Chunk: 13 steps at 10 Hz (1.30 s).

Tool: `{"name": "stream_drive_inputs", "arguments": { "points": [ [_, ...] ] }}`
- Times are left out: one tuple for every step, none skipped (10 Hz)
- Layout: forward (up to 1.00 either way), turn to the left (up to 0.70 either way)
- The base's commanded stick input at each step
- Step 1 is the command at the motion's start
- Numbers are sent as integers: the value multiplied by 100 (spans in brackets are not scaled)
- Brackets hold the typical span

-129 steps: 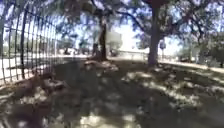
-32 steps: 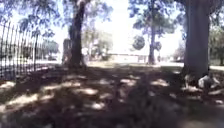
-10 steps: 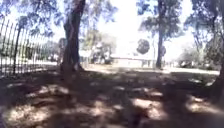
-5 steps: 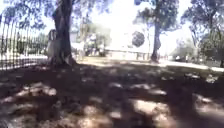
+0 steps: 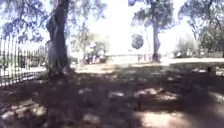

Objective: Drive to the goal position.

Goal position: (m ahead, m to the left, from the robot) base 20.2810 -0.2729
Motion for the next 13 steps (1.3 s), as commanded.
{"name": "stream_drive_inputs", "arguments": {
  "points": [
    [70, 0],
    [70, 0],
    [70, 0],
    [70, 0],
    [70, 0],
    [70, 0],
    [70, 0],
    [70, 0],
    [70, 0],
    [70, 0],
    [70, 0],
    [70, 0],
    [70, 0]
  ]
}}
